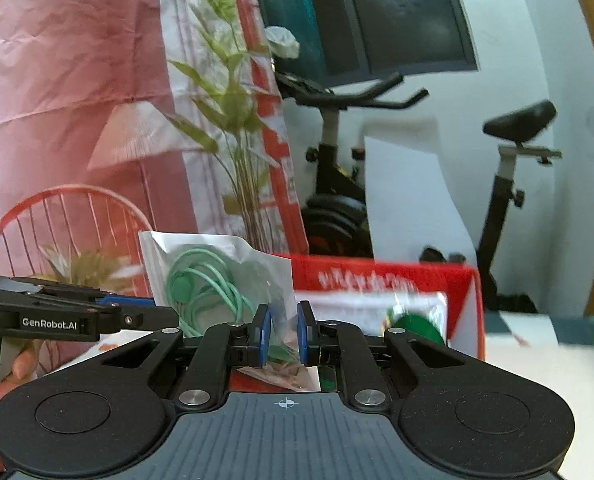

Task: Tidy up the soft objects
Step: 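Carry the white packet with the left tool into the red box, then open the left tool and withdraw both tools to the grey cloth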

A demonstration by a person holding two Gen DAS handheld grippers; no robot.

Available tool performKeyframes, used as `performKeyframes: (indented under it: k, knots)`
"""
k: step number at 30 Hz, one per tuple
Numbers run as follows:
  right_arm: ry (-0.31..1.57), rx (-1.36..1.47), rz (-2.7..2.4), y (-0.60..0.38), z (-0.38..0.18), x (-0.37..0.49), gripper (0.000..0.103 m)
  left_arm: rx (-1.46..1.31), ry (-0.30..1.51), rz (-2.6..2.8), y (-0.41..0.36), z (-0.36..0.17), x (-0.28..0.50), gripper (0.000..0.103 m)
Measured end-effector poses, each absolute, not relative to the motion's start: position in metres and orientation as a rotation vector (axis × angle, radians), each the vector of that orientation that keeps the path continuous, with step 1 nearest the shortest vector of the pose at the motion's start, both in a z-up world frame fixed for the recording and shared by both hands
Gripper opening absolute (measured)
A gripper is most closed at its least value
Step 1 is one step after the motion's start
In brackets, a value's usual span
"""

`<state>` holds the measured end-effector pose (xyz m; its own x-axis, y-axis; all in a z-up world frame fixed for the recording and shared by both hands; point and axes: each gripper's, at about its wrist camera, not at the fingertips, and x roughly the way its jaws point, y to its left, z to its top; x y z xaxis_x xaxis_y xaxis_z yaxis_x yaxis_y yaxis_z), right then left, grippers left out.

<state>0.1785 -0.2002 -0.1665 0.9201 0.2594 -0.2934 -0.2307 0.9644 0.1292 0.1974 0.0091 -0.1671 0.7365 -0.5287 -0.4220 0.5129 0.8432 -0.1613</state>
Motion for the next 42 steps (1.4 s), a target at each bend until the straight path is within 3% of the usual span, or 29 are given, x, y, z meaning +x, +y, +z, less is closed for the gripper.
performKeyframes:
  k: [4,7,17,23,39,41,42]
  knots:
    - [0.322,0.078,0.256,-0.197,-0.152,0.208,0.013,-0.044,0.45,-0.546,0.009,-0.153,0.216,0.024]
    - [0.385,0.123,0.253,-0.201,-0.153,0.233,0.013,-0.121,0.539,-0.554,0.012,-0.156,0.239,0.024]
    - [0.672,0.288,0.185,-0.216,-0.203,0.279,0.013,-0.185,0.774,-0.577,0.009,-0.188,0.28,0.024]
    - [0.753,0.3,0.153,-0.21,-0.223,0.292,0.012,-0.145,0.837,-0.563,0.006,-0.202,0.289,0.026]
    - [0.81,0.216,0.122,-0.187,-0.237,0.306,0.012,-0.032,0.722,-0.507,0.0,-0.191,0.274,0.026]
    - [0.799,0.2,0.118,-0.184,-0.236,0.305,0.013,-0.021,0.702,-0.49,-0.001,-0.19,0.271,0.027]
    - [0.776,0.191,0.117,-0.184,-0.234,0.301,0.019,-0.014,0.693,-0.481,-0.001,-0.189,0.27,0.029]
